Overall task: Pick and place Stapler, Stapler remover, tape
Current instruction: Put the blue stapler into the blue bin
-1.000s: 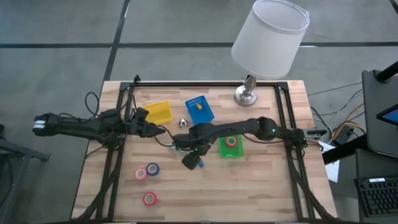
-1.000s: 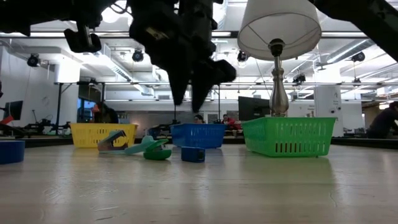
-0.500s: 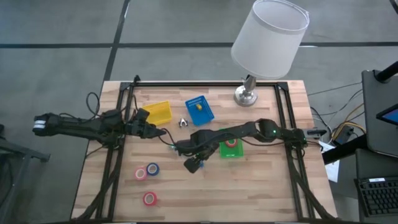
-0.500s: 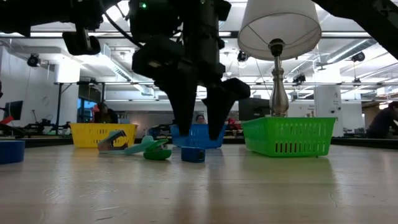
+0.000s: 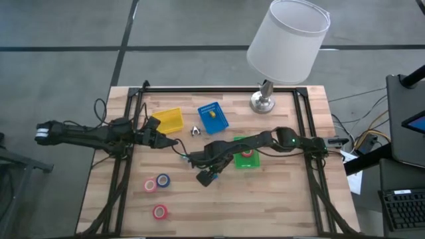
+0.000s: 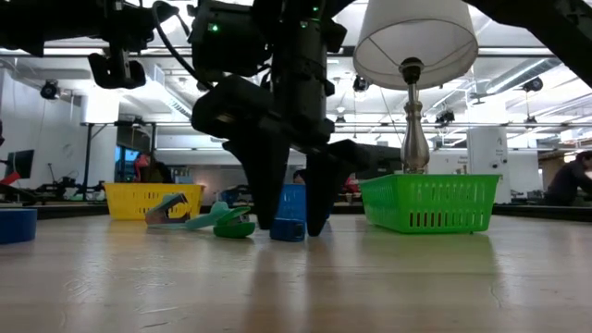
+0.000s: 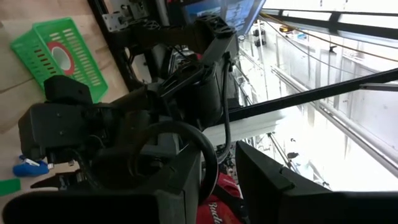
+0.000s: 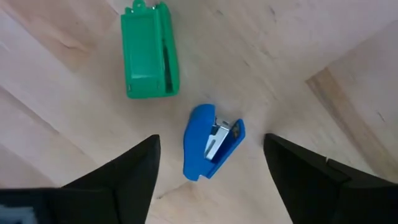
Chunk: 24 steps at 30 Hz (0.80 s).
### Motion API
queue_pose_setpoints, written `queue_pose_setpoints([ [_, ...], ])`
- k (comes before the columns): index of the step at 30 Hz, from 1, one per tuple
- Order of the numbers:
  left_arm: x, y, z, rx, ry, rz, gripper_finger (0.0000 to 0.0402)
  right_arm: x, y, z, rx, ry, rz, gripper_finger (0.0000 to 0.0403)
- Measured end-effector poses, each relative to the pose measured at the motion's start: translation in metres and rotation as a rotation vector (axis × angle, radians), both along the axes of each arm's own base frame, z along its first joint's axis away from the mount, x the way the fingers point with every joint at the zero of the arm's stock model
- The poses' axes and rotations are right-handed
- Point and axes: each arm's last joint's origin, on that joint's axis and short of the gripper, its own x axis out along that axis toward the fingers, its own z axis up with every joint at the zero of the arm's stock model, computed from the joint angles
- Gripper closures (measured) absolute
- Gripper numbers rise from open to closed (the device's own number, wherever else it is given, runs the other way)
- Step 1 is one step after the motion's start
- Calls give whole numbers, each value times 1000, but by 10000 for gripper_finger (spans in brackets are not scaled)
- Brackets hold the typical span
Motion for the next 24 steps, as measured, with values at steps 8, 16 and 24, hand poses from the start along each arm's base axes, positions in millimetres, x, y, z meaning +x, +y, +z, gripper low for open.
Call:
queue_pose_setpoints([
  [8, 0, 0, 0, 0, 1, 1, 300, 0, 0, -2, -11, -9, 6, 188],
  [16, 0, 0, 0, 0, -1, 1, 300, 2, -1, -2, -23, -32, 48, 253],
  [24, 0, 0, 1, -1, -3, 5, 300, 4, -1, -1, -26, -57, 90, 314],
])
